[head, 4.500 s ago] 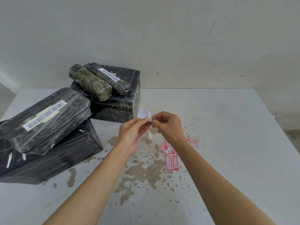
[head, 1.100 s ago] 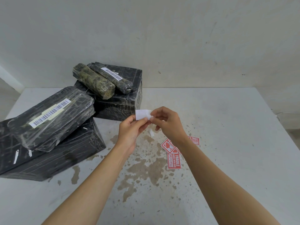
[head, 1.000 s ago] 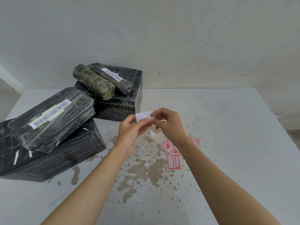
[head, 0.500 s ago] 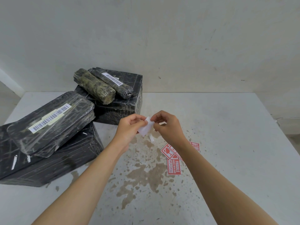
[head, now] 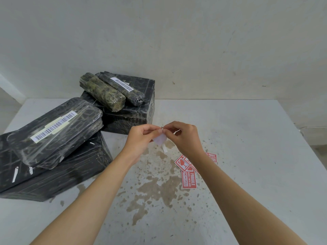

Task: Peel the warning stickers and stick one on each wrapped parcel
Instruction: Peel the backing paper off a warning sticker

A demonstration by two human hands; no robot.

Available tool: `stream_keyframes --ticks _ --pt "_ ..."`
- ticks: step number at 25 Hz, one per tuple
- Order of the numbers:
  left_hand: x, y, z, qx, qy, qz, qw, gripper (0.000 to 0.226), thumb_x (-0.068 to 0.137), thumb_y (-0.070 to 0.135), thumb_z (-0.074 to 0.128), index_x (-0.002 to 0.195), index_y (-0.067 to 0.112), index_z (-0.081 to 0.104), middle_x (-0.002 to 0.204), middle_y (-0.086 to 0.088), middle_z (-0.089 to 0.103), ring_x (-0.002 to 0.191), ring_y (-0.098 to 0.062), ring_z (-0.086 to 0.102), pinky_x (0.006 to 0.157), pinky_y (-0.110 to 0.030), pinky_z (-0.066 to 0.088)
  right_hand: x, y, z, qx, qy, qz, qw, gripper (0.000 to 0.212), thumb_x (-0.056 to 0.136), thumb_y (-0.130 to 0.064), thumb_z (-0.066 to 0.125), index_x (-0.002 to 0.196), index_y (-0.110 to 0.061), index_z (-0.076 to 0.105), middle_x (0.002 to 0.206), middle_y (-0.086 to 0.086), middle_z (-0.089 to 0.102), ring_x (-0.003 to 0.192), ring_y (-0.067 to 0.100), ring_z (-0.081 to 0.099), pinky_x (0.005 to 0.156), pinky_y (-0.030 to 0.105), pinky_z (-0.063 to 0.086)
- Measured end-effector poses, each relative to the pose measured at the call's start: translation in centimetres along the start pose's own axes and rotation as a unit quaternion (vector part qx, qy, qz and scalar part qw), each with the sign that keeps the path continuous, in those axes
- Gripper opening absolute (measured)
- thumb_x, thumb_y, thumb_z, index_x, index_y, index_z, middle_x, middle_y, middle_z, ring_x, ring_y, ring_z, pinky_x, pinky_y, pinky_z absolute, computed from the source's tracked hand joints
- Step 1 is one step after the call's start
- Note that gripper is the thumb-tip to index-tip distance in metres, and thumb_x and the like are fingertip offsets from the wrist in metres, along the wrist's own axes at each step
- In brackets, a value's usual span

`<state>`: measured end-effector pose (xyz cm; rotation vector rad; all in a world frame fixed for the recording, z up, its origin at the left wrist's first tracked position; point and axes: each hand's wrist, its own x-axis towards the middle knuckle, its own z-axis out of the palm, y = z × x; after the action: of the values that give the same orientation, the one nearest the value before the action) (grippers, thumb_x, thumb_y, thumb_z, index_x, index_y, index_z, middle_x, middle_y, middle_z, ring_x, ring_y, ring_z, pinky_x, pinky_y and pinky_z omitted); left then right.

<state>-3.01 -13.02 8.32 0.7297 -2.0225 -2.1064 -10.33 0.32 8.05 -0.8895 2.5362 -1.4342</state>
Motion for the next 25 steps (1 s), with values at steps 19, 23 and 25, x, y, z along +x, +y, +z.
stream_keyframes --ticks 19,23,25 --pt "-0.05 -0.49 -0.29 0.165 -0.023 0.09 0.982 0.01 0.085 0.011 0.068 0.091 0.016 0.074 0.087 0.0 0.073 0.085 -0.011 0.067 0.079 -0.022 0.051 -0.72 0.34 0.49 -0.028 0.016 -0.009 0.999 0.006 0.08 -0.011 0.068 0.079 -0.009 0.073 0.065 -0.003 0.07 0.058 0.001 0.059 0.061 0.013 0.05" --pt "-0.19 -0.46 -0.27 0.178 -0.018 0.1 0.979 0.01 0.085 0.012 0.068 0.089 0.02 0.073 0.086 0.002 0.072 0.084 -0.011 0.066 0.078 -0.022 0.05 -0.73 0.16 0.89 -0.042 0.03 -0.003 0.999 0.008 0.08 -0.011 0.067 0.077 -0.008 0.073 0.062 -0.003 0.068 0.055 0.0 0.056 0.06 0.016 0.05" --pt "-0.23 -0.43 -0.3 0.178 -0.016 0.1 0.979 0.01 0.086 0.012 0.067 0.089 0.02 0.073 0.086 0.003 0.072 0.083 -0.011 0.066 0.077 -0.021 0.049 -0.7 0.08 0.94 -0.044 0.034 0.002 0.998 0.008 0.08 -0.01 0.066 0.077 -0.007 0.073 0.061 -0.005 0.065 0.054 -0.001 0.054 0.058 0.015 0.048"
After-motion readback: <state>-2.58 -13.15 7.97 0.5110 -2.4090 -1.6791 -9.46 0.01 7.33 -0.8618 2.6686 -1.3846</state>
